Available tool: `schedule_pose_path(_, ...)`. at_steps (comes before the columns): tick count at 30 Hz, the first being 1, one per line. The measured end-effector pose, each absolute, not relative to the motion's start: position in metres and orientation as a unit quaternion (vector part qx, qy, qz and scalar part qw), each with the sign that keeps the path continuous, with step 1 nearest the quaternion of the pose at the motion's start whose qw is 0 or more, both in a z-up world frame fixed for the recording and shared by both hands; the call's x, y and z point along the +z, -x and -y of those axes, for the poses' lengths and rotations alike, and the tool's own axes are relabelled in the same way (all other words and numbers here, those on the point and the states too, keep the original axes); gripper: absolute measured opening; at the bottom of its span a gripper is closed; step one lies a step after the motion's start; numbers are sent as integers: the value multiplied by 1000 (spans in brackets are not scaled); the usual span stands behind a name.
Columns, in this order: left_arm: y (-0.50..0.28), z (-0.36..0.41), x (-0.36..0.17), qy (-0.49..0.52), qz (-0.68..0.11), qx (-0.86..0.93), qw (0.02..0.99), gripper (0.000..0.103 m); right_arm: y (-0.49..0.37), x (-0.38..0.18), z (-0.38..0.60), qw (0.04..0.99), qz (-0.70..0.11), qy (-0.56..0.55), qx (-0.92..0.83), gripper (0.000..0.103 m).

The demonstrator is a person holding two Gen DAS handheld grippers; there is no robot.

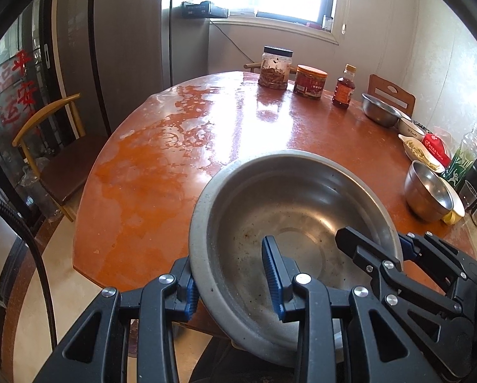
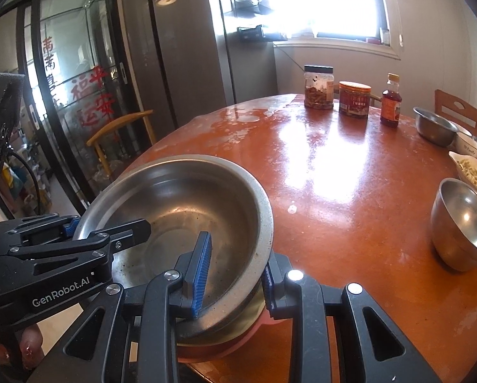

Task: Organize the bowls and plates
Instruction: 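Set the basin onto the pan and open the left tool, then withdraw the open left tool from the stack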

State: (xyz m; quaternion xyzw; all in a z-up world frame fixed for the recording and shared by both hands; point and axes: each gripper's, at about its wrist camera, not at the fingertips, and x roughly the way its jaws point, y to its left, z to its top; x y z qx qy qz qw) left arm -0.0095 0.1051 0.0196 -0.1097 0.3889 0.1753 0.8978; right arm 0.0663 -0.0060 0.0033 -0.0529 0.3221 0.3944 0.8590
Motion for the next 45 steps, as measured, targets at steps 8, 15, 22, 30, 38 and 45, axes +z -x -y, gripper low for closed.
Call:
schedule_pose_path(8,10,-108,20,113,-391,179,896,36,-68,3,9,863,-323,50,385,38)
schedule_pose_path(15,10,-107,19,110,-393,179,895,36,-70,0,14,863,-328,44,381,41)
schedule_pose_path(22,12,-103,26,107,-384,180,899,41,-71,4,23,867,-327,31,375,52)
schedule_pose_path(30,14,-91,38,94,-371,185,905,46,-72,13,41,871,-321,7,372,60)
schedule_pose_path(38,12,-67,51,83,-365,177,910,51,-73,22,72,879,-311,-21,361,64)
schedule_pose_path(45,6,-46,58,71,-365,174,912,54,-78,29,109,888,-303,-52,342,68)
